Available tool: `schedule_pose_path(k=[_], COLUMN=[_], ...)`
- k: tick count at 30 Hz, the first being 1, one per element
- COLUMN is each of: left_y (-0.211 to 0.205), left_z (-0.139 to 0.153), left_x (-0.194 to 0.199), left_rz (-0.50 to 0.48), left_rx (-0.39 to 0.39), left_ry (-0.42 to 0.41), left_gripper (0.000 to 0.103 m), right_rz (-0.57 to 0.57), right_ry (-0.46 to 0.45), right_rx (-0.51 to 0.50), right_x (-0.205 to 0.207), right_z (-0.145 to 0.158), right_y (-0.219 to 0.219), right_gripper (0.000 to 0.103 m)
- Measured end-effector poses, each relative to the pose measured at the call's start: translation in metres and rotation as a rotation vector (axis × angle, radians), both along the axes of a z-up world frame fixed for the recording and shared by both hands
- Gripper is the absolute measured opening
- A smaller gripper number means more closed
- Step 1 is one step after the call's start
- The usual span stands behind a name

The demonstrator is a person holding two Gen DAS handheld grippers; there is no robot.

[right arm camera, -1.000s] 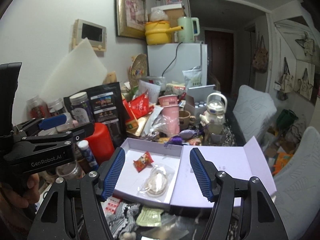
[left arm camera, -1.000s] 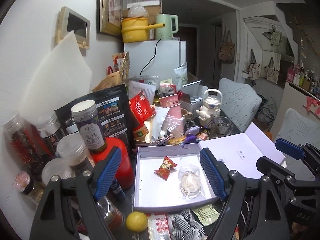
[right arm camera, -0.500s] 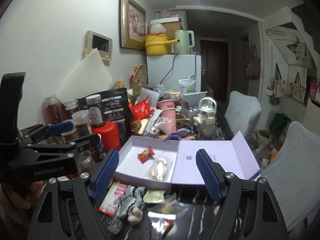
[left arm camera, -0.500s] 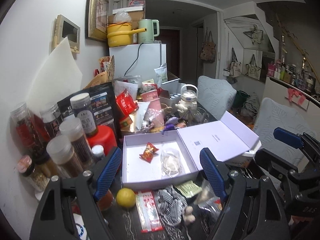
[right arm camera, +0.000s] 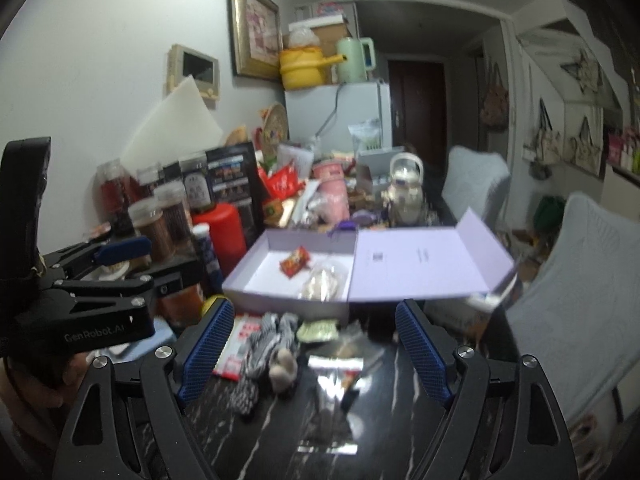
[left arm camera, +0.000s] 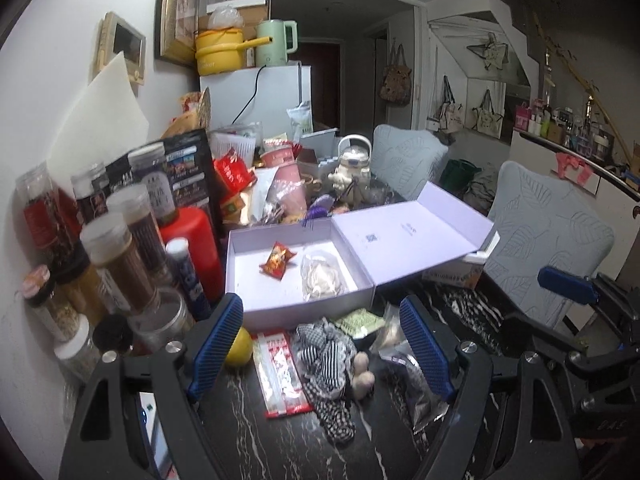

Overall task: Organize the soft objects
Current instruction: 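Withdraw both grippers from the box back over the table, then grasp the checkered cloth with the left gripper while the right grasps the silver foil packet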

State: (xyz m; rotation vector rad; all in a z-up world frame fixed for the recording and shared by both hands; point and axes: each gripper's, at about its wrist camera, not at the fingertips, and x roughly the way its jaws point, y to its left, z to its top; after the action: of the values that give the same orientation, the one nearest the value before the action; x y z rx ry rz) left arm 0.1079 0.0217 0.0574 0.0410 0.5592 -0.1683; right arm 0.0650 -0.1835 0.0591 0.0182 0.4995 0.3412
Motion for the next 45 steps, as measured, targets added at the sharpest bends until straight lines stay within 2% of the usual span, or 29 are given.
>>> schedule_pose_path(k=[8, 14, 19, 26, 38, 39, 42, 45], left_y=[0.009, 0.022, 0.025, 0.021, -0.003, -0.003, -0.003, -0.003], left_z=[-0.033, -0.067, -0.095, -0.123, -0.158, -0.161, -0.169, -0.176], left_x=[-0.004, 0.001, 0.000, 0.011, 0.033, 0.035, 0.041, 0.044], left_rz=[0.026, 0.022, 0.003, -0.031, -0.056, -0.058, -0.059, -0.046], left_rx=[0.022, -0.030, -0.048, -0.084, -0.053, -0.062, -0.088, -0.092], left_ry=[0.069, 0.163, 0.204, 0.293, 0.366, 0.372, 0.410, 0.424], left_gripper=[0.081, 0.081, 0.081, 0.081, 0.081, 0.078, 0.057, 0.042], right_rz=[-0.004, -0.010, -0.018, -0.017, -0.041, -0.039, -0.029, -0.020], right_ry=[0.122, 0.202, 0.256, 0.302, 0.366, 0.374, 0.391, 0.403], right_rx=[0.000, 0.011, 0.009, -0.009, -0.037, -0.030, -0.004, 0.000], right_x=[-0.003, 0.002, 0.009, 0.022, 0.045, 0.047, 0.051, 0.055], right_z=[-0.046, -0.076, -0.097, -0.120, -0.148, -0.150, -0.155, -0.158], right_y=[0.002, 0.003, 0.005, 0.009, 0.000, -0.001, -0.004, -0.003], right_gripper=[0.084, 0.084, 0.084, 0.084, 0.084, 0.084, 0.080, 0.080])
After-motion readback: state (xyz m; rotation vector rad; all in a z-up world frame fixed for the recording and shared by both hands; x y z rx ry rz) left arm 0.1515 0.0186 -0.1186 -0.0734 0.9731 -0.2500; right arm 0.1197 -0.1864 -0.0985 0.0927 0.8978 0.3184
